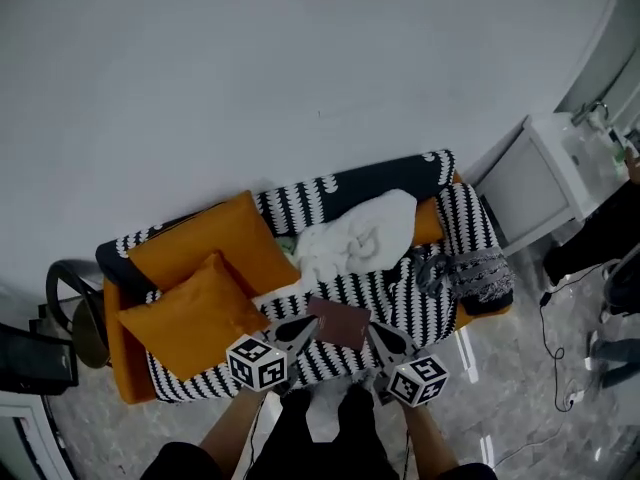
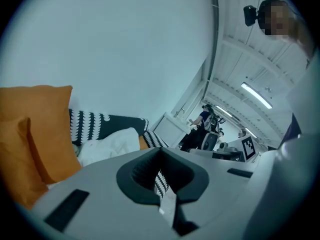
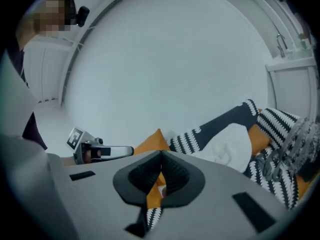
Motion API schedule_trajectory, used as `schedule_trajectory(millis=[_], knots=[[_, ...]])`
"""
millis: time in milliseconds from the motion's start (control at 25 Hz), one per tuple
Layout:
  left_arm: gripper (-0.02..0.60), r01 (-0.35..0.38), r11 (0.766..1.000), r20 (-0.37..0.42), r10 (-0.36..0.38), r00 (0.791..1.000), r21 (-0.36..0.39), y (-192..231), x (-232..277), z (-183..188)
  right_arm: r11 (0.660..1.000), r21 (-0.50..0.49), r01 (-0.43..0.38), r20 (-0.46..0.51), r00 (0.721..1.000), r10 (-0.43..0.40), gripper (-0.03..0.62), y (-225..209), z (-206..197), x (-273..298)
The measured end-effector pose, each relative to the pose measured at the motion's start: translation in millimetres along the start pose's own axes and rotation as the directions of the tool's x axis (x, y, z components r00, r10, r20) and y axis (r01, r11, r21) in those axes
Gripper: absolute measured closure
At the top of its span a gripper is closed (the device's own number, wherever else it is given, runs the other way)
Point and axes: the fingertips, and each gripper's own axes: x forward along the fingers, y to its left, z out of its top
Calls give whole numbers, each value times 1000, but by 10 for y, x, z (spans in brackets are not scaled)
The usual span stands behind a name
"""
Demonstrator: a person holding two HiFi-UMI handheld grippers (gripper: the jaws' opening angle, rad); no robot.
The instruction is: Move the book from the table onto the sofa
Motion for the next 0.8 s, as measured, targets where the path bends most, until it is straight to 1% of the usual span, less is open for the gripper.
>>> schedule_trajectory(millis=[240,400,520,800], knots=[[566,13,998,61,-16,998,56,-336,-217,245,998,-55,-12,72,997,16,571,298,289,-202],[566,6,992,101,-19,995,128,-547,-325,407,994,-107,-1,122,992,14,571,452,436,-347],[566,9,986,125,-31,992,166,-667,-359,514,991,-135,-2,151,988,22,571,543,525,-422],[566,23,979,158,-56,986,205,-786,-345,591,986,-163,-16,169,985,44,571,607,557,-487]])
